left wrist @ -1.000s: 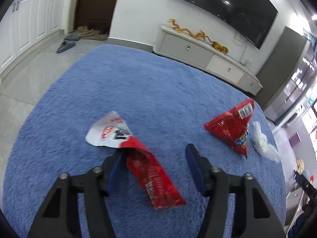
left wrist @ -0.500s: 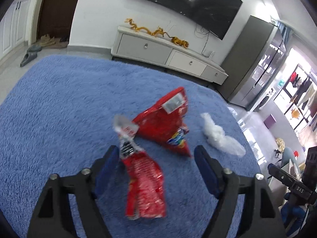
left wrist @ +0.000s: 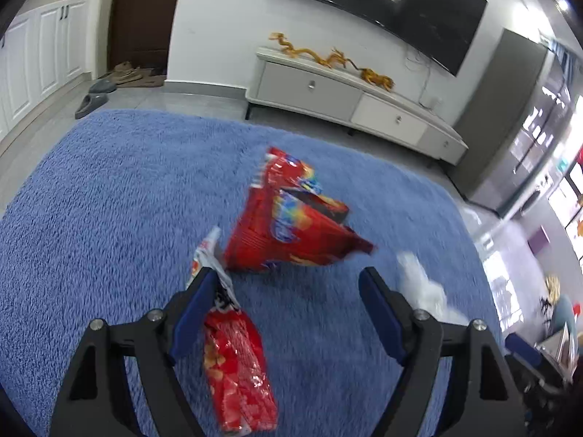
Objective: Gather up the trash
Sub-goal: 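Grasp the white plastic bag with the right tool while the left tool grasps the red wrapper, then grasp the red chip bag with the left tool alongside the red wrapper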
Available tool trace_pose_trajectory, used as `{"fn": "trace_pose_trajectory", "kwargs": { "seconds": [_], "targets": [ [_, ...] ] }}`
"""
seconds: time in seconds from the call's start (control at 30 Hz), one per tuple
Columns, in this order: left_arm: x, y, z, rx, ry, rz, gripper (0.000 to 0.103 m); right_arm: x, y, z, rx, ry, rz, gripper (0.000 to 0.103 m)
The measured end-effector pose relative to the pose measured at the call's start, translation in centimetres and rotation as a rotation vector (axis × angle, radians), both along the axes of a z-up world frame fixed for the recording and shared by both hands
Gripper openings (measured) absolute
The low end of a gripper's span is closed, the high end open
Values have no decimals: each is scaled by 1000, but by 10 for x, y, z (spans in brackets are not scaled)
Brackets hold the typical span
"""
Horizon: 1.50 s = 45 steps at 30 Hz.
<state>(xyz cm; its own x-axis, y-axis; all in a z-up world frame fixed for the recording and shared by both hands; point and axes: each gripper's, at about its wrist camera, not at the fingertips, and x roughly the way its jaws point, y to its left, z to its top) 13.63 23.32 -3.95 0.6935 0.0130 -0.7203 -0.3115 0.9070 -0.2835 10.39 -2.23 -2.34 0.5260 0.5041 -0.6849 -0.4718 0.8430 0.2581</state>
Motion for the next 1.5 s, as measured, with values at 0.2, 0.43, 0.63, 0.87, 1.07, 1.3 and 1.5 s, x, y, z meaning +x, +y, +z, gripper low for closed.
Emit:
{"fn": "trace_pose_trajectory", "kwargs": {
  "seconds": [0.2,0.43,0.63,0.87,1.07,1.3,1.5],
  "targets": [
    [15,10,-4,-20,-13,30,79,20,40,-1,6,-5,77,62],
    [6,23,-10,-3,-40,37,17,40,71,-26,-43,31,111,50],
    [-14,26,-9,-13,-46,-2,3,40,74,-31,-65,29,118,22],
    [-13,33,3,24,-97,3,2,35,64,-29,-49,33,102,21],
    [14,53,-1,10,-120,59,4,35,56,-31,-35,49,93,21],
    [22,52,-2,-119,-155,-30,75,39,52,-31,-20,59,93,21],
    [13,39,2,-76,-146,-112,76,43,46,-31,-8,66,95,21]
  ]
}}
